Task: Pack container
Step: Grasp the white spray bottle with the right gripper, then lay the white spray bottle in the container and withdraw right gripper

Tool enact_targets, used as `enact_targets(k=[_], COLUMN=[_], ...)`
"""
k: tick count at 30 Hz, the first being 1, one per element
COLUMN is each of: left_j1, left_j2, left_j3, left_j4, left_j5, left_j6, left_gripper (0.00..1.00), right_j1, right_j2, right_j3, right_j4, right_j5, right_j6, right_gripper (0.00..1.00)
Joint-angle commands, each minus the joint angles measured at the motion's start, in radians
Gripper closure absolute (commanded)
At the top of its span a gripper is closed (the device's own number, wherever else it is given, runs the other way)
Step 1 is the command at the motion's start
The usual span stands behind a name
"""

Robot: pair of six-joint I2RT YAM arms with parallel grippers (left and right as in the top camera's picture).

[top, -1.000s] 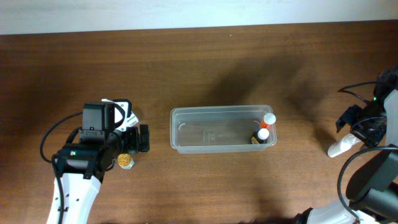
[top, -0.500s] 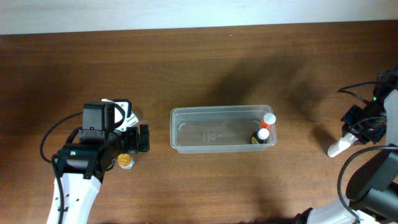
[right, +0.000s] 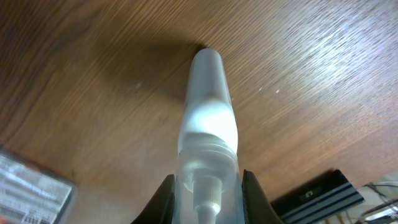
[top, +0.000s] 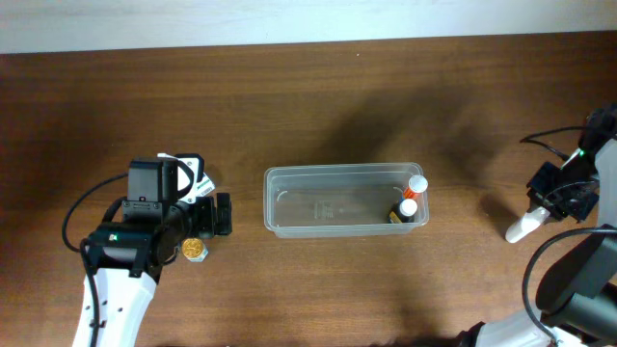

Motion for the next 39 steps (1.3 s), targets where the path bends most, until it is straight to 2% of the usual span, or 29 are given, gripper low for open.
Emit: enact_targets(k=[1, 8, 13, 20, 25, 39], left_j1=[0.007, 0.007, 0.007, 0.007, 0.007, 0.007], left_j2=[0.002, 0.002, 0.002, 0.002, 0.002, 0.002], left_j3=[0.021, 0.021, 0.021, 0.021, 0.021, 0.021], left_j4=[0.0, 0.0, 0.0, 0.0, 0.0, 0.0], left_j5=[0.006, 0.006, 0.007, 0.007, 0.007, 0.007], left_j6=[-0.005, -0.005, -0.005, -0.005, -0.005, -0.005], left_gripper=[0.01, 0.01, 0.01, 0.01, 0.01, 0.01], right_j1=[0.078, 0.324, 0.548, 0.797, 0.859, 0.868], right_j2=[-0.104, -0.269, -0.345, -0.318, -0.236, -0.153], right_j3=[0.055, 0.255, 0.411, 0.417, 0.372, 0.042], right_j4=[-0.04, -0.174, -0.196, -0.175, -0.169, 0.114], right_j5=[-0.031, -0.038, -0.051, -0.04, 0.064, 0.076], right_j6=[-0.04, -0.068, -0.057, -0.002, 0.089, 0.093], right_gripper=[0.87, 0.86, 0.86, 0.86, 0.85, 0.85])
